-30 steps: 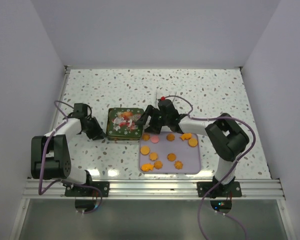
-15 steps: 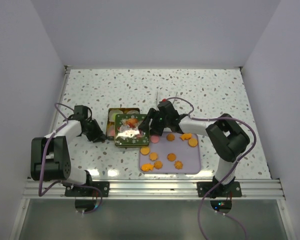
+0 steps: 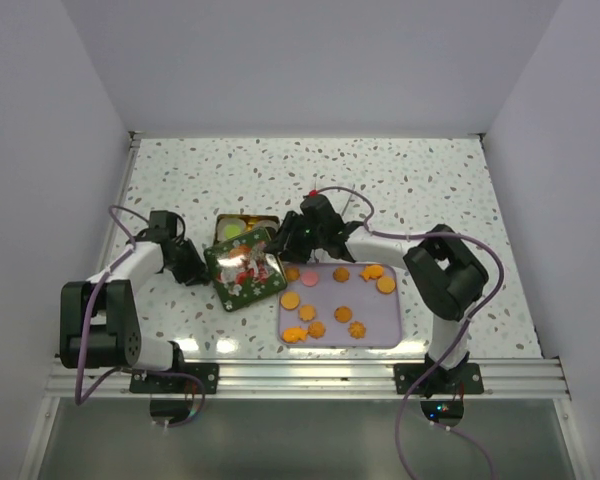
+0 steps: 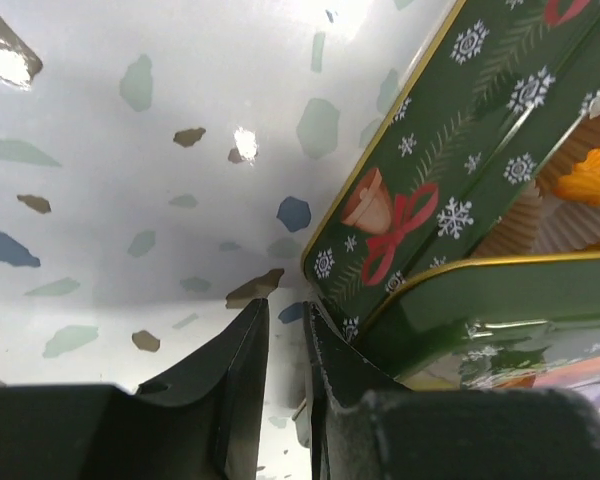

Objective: Pack the cookies

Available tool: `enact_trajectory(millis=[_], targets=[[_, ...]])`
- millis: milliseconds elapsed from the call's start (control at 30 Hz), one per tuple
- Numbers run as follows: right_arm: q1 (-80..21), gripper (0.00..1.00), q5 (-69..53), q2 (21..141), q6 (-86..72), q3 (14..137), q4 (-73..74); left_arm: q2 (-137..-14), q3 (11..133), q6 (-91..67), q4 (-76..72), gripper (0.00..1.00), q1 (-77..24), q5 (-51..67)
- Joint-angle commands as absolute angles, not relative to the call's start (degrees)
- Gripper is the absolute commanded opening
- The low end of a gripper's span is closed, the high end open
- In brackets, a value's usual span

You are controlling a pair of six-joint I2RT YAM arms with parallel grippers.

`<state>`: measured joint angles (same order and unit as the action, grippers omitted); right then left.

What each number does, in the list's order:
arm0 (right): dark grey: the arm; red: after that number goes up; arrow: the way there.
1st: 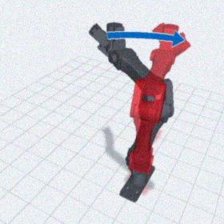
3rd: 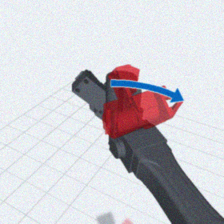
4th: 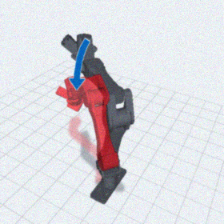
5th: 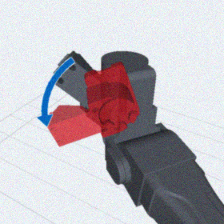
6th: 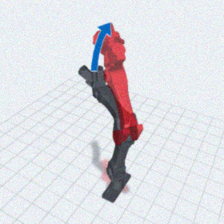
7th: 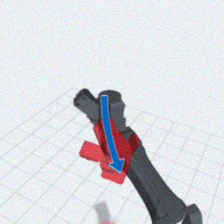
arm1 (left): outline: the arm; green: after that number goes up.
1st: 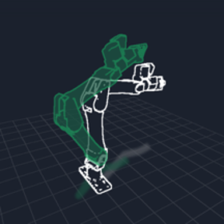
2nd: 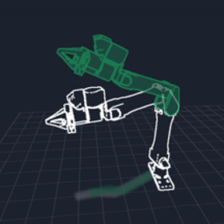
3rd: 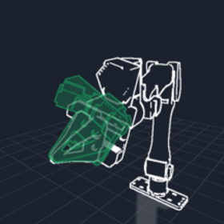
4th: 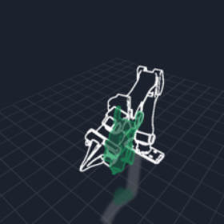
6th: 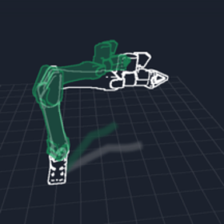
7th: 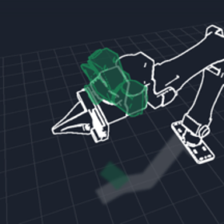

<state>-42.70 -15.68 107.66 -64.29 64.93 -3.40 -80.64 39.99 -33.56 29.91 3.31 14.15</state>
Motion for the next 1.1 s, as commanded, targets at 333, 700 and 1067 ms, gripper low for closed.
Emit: enact_trajectory(millis=[333,700,1067], targets=[[-44.7,0.48,-15.9,110.6,-65.7,68.5,-1.1,-81.6,52.7,-34.5,35.5,0.27,-2.2,11.3],[-44.7,0.49,-16.4,111.7,-65.3,71.1,1.0,-87.5,59.2,-33.4,36.2,0.27,-2.5,11.3],[-44.6,0.49,-17.8,115.1,-64.8,75.6,3.6,-94.3,65.6,-32.7,36.2,0.27,-3.1,11.1]])
